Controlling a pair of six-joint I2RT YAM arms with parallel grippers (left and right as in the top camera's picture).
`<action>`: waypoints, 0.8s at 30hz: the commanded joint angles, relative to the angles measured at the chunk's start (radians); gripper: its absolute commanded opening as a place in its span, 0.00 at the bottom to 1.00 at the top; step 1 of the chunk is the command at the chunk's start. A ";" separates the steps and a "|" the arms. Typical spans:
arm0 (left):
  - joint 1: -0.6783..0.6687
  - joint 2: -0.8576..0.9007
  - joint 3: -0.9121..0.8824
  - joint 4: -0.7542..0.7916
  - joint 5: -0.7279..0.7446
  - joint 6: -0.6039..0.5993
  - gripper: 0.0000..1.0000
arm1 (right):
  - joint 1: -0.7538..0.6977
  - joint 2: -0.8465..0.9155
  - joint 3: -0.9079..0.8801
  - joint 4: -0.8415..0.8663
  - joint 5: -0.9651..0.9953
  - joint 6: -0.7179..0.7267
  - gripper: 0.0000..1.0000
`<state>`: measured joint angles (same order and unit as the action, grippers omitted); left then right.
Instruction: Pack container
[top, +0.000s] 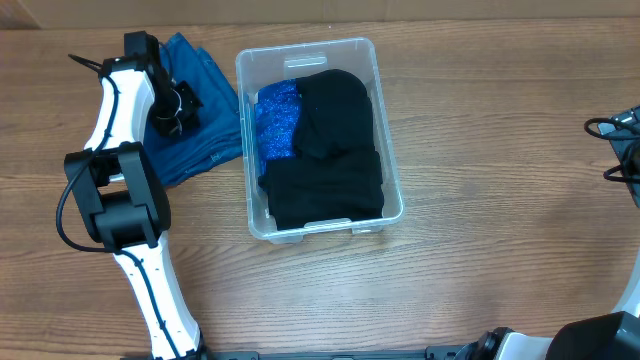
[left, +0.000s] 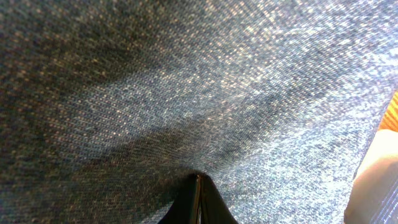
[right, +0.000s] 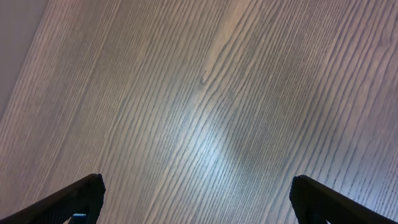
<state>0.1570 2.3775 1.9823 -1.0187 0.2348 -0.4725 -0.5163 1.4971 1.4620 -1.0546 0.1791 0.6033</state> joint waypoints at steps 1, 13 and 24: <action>-0.015 0.113 0.033 -0.089 0.045 0.021 0.04 | -0.003 0.000 -0.005 0.005 -0.001 0.007 1.00; 0.126 0.094 0.511 -0.340 -0.111 0.058 0.61 | -0.003 0.000 -0.005 0.005 -0.001 0.007 1.00; 0.322 0.095 0.513 -0.344 0.010 0.085 1.00 | -0.003 0.000 -0.005 0.005 -0.001 0.007 1.00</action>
<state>0.4545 2.4725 2.5233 -1.3830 0.1894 -0.4191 -0.5163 1.4971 1.4620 -1.0546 0.1795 0.6029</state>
